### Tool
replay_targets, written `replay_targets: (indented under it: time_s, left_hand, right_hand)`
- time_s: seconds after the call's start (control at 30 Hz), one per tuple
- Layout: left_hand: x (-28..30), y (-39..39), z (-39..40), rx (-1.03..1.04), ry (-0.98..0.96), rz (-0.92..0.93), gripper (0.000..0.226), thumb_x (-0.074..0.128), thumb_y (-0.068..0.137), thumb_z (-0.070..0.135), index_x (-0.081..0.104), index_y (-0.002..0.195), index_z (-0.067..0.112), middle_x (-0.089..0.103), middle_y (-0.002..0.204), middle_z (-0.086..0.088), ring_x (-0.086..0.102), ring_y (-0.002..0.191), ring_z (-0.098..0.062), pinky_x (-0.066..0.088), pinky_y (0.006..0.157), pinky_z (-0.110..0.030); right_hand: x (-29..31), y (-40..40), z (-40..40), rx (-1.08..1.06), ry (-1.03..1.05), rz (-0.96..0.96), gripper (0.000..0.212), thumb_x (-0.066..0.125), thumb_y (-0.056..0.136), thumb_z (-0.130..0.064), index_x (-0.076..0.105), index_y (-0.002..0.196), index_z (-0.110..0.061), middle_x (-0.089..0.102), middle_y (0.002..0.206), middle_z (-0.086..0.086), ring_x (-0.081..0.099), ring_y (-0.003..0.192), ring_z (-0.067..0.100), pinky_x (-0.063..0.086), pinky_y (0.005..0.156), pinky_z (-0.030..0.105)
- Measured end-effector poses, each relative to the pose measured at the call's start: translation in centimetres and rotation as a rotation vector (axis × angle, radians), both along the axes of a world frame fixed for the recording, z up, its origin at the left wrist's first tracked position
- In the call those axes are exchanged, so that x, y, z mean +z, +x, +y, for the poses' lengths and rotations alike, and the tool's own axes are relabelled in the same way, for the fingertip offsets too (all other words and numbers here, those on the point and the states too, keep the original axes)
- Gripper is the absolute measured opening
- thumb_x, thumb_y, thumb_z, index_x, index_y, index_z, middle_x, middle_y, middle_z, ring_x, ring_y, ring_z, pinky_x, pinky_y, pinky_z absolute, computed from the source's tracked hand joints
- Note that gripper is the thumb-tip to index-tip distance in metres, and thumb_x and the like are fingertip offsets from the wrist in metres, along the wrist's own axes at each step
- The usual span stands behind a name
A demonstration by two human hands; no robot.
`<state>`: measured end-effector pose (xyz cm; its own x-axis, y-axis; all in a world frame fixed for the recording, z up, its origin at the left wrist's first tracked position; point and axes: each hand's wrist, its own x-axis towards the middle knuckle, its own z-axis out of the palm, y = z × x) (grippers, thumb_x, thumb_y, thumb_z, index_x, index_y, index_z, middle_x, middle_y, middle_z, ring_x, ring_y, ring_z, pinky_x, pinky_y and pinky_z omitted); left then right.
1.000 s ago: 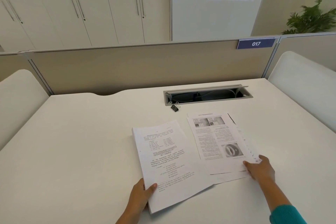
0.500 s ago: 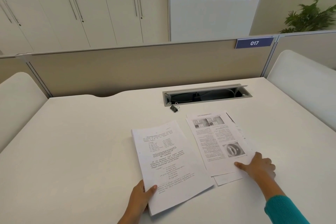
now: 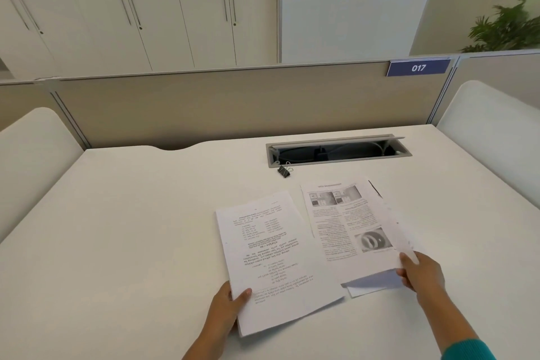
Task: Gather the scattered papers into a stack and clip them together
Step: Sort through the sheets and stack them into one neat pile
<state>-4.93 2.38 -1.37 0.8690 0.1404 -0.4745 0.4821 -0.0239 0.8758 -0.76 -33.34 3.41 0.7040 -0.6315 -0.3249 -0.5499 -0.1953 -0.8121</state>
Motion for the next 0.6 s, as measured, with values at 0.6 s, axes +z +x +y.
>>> replay_targets:
  time_s: [0.6]
  left_hand:
    - [0.4,-0.4,-0.2,0.212,-0.080,-0.126,0.053,0.049,0.093,0.007,0.033,0.142,0.017,0.047,0.138,-0.007,0.055,0.110,-0.026,0.043,0.101,-0.042]
  right_hand:
    - [1.3,-0.4,4.5,0.052,0.387,-0.135,0.025,0.042,0.096,-0.007,0.053,0.117,0.000,0.057,0.072,0.013,0.054,0.060,0.018,0.050,0.038,0.016]
